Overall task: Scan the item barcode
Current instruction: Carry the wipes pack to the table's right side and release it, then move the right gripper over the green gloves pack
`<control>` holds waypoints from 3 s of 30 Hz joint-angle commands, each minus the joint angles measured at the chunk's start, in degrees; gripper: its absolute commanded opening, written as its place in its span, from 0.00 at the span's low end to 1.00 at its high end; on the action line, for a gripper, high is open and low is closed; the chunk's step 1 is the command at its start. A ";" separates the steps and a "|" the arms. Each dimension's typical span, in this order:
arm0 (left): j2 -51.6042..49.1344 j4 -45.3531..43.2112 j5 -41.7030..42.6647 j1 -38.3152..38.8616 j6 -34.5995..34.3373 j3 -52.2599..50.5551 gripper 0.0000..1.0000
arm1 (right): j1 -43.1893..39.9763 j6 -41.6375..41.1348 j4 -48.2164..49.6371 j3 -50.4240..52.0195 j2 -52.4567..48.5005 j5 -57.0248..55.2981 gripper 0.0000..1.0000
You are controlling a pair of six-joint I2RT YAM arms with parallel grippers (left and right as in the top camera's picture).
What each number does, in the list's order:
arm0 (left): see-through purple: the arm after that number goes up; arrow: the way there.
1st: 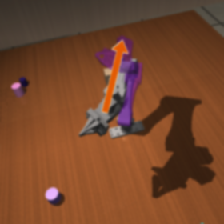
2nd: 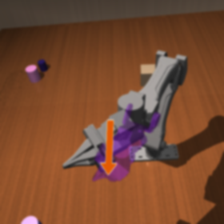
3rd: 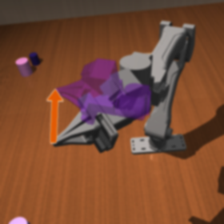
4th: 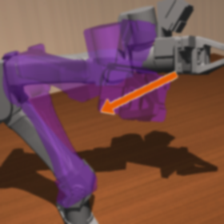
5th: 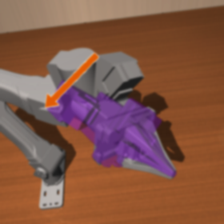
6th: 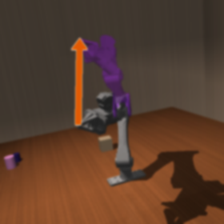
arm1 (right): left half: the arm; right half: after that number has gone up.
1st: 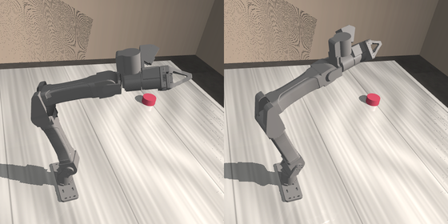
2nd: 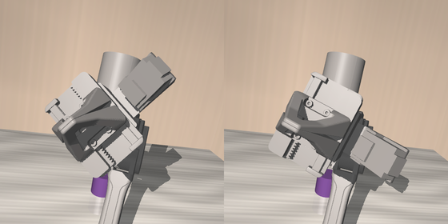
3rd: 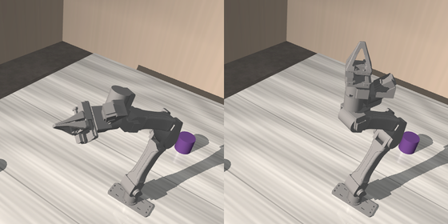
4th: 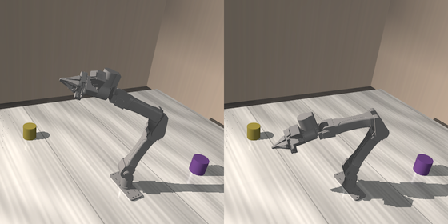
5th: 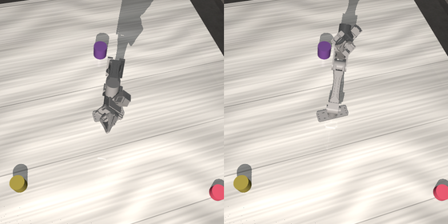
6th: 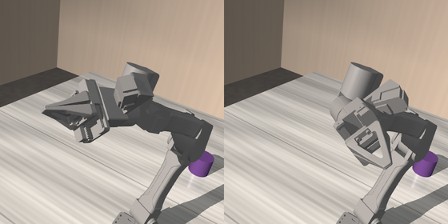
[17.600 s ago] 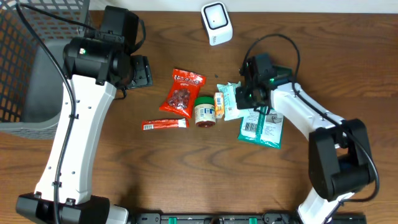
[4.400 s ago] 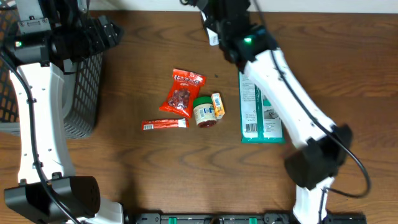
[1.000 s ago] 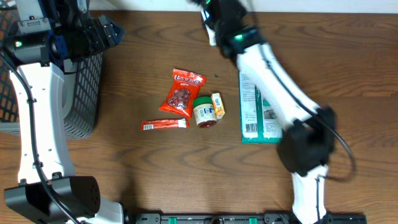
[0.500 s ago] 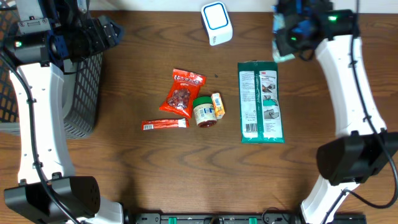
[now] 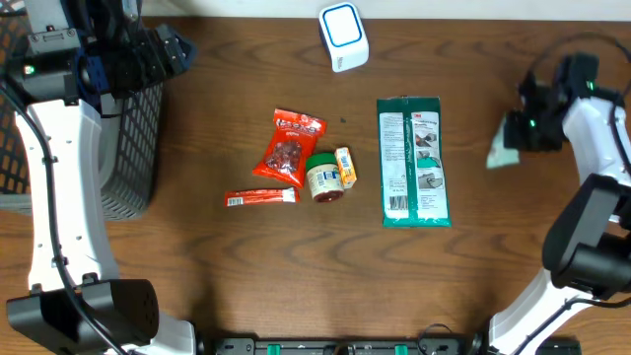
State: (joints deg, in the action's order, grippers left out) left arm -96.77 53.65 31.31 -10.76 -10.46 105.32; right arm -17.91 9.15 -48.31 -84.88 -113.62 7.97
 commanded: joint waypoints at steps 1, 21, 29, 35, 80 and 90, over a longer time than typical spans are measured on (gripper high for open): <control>-0.20 0.11 -0.11 0.09 0.74 -0.20 0.84 | -3.32 -1.38 4.13 4.85 0.33 0.63 0.01; -0.20 0.11 -0.11 0.07 0.74 -0.22 0.84 | -4.81 -11.82 -10.80 -6.75 0.92 10.45 0.72; -0.20 0.11 -0.11 0.07 0.74 -0.22 0.84 | 6.73 -10.23 -13.62 -5.62 0.90 11.56 0.75; -0.20 0.09 -0.11 0.09 0.74 -0.22 0.84 | 16.26 -10.19 -13.66 -3.78 0.90 9.84 0.79; -0.20 0.09 -0.11 0.07 0.72 -0.22 0.84 | 17.35 -3.69 -9.84 3.06 0.87 12.90 0.99; -0.46 11.19 9.01 4.59 3.10 -0.24 0.84 | 17.35 -3.67 -6.43 5.16 0.87 15.82 0.99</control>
State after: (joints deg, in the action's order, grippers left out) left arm -96.77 63.09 35.66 -9.39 -11.03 105.25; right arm -0.32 4.64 -55.09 -80.05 -113.45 20.69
